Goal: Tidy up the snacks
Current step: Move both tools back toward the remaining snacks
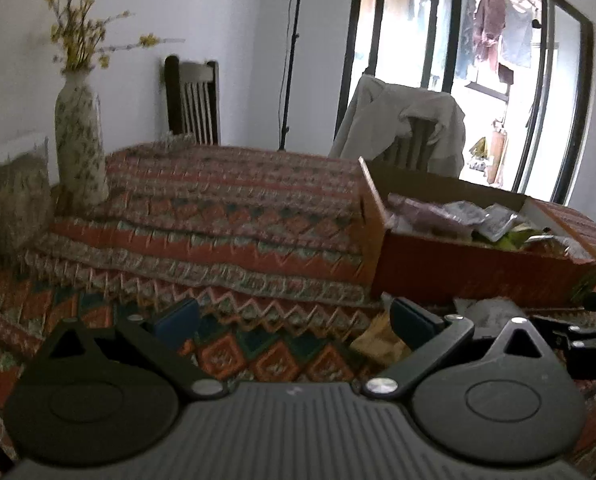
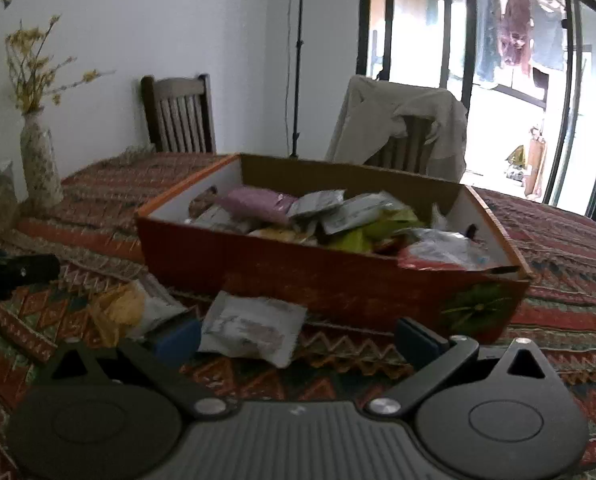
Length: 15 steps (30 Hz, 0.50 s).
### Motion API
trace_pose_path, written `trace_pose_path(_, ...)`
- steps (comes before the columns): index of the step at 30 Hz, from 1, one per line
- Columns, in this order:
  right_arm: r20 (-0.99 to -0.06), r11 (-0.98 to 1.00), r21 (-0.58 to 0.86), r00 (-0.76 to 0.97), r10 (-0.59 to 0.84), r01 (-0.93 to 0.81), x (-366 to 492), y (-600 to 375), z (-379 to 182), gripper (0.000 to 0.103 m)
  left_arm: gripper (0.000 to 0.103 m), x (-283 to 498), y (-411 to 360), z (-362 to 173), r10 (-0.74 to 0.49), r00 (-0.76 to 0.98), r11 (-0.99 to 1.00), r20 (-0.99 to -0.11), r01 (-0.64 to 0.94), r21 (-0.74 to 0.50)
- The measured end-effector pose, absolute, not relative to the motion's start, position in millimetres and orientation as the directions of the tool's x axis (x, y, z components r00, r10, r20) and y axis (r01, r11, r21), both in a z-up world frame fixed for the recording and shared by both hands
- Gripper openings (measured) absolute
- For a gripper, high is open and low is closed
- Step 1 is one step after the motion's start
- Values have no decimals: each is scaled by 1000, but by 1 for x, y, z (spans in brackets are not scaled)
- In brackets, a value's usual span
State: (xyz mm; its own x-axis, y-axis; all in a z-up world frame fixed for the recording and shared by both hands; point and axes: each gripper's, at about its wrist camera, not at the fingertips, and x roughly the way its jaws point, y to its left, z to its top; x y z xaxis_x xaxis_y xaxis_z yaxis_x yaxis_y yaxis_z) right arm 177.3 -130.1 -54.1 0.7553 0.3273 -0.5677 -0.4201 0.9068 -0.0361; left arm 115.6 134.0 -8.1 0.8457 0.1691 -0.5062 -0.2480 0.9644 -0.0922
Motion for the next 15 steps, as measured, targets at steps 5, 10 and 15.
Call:
trace_pose_path(5, -611, 900, -25, 720, 330, -434, 197, -108, -63, 103, 103, 119, 143, -20, 155, 831, 955, -534, -264, -134)
trace_pose_path(10, -644, 905, -29, 701, 307, -423, 215, -90, -73, 99, 103, 120, 146, -24, 147, 827, 951, -543, -269, -153)
trace_pose_path(15, -661, 902, -1, 677, 324, -433, 223, -84, -84, 75, 103, 121, 148, -26, 140, 821, 947, -553, -274, -167)
